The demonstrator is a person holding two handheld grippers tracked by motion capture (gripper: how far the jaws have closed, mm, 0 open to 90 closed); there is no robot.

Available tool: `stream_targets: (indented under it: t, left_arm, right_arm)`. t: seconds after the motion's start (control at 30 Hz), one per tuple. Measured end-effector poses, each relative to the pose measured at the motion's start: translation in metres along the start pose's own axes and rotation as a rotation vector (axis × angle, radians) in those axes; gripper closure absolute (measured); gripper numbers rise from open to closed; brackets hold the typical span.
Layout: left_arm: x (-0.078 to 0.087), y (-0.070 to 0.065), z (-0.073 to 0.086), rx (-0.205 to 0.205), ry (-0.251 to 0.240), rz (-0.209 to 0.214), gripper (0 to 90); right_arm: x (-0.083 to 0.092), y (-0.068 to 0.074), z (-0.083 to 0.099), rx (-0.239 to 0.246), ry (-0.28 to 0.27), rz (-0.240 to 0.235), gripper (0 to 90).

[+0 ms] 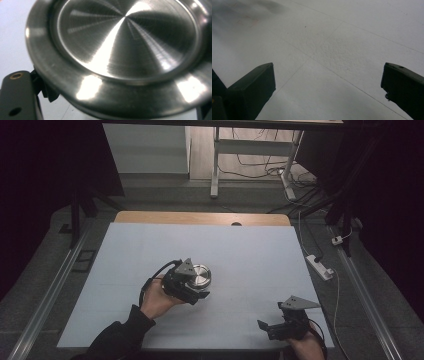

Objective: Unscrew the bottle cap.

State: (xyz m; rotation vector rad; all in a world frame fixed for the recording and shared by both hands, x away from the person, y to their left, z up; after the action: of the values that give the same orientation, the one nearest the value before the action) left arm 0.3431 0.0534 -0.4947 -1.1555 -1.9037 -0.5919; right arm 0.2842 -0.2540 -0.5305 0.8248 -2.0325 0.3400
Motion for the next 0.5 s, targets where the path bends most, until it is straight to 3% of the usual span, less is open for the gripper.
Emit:
stream_targets:
  t: [0.23,0.5]
  left_arm:
    - [0.000,-0.002,0.000,0.004,-0.004,0.005,15.2]
    - [-0.002,-0.001,0.003,0.013,-0.004,0.016,15.2]
  right_arm:
    - [0.006,0.005,-0.007,0.003,-0.046,-0.025,0.0]
    - [0.009,0.020,-0.026,0.054,-0.119,-0.063,0.0]
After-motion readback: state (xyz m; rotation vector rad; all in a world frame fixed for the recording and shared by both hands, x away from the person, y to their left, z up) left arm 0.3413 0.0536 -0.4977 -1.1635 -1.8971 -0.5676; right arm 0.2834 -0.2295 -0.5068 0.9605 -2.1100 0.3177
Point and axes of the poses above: each handheld gripper's, and its own axes: x roughly backward along the jaws, z roughly out of its underside, y roughly to its left, the point moved 5 cm from there along -x, roughly forward along the jaws, and after that the axes turned 14 degrees about y, right-handed, at the moved point
